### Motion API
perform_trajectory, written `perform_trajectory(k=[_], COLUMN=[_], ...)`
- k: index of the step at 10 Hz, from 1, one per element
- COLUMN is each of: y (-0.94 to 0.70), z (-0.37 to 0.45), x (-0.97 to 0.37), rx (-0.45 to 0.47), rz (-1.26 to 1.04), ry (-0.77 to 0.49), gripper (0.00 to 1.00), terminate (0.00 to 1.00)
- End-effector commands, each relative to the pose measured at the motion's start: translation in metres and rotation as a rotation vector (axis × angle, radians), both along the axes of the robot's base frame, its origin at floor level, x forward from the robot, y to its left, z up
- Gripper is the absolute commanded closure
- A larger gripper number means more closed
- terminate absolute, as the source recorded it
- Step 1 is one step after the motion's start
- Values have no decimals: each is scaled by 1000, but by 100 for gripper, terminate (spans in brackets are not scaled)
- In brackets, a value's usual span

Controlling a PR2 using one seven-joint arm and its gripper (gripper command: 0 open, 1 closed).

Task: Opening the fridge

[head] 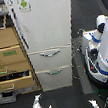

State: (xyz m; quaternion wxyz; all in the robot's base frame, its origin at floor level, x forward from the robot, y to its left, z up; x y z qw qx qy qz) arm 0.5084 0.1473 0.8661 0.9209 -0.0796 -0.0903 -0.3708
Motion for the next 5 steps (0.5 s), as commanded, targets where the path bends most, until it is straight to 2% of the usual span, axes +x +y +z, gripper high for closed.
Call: perform_trajectory(k=[1,5], y=[-24,-6], z=[33,60], x=[100,177], rx=[120,229], rz=[70,267], ry=[-57,-32], gripper=[0,0], terminate=[0,0])
